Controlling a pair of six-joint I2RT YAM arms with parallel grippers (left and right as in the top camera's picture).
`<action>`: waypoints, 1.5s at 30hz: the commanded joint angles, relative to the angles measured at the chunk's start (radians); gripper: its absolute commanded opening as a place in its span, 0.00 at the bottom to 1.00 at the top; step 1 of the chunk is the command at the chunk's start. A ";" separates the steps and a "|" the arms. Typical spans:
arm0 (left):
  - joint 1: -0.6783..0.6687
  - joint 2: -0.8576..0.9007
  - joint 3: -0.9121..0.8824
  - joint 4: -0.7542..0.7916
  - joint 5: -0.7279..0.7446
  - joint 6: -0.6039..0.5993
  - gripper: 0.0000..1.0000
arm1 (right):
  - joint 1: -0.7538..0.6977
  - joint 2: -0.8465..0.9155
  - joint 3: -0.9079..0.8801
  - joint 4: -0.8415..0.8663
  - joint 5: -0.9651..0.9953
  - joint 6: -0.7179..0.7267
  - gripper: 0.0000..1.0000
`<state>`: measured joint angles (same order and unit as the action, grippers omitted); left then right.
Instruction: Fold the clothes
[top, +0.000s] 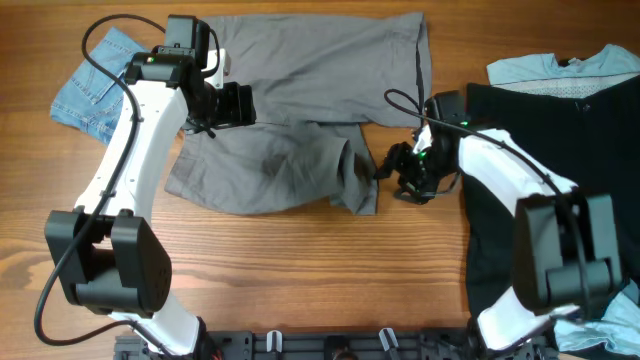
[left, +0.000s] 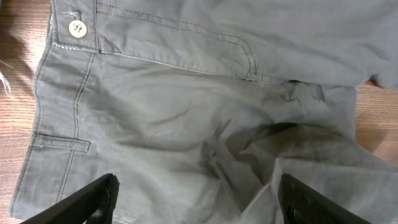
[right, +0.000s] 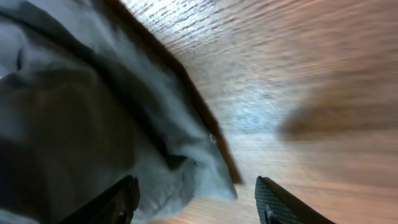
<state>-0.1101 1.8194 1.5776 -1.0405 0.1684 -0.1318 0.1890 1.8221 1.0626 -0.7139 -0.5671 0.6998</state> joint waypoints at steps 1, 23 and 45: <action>0.002 -0.006 0.010 -0.001 -0.004 0.020 0.82 | 0.043 0.067 -0.010 0.031 -0.060 0.063 0.65; 0.002 -0.006 0.010 -0.027 -0.004 0.020 0.82 | 0.059 0.104 -0.041 0.154 0.010 0.211 0.04; 0.002 -0.006 0.010 -0.011 -0.005 0.020 0.86 | -0.194 -0.124 0.064 -0.060 -0.066 -0.229 0.70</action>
<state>-0.1101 1.8194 1.5776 -1.0611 0.1684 -0.1318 -0.0422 1.6997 1.1400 -0.6823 -0.5385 0.4984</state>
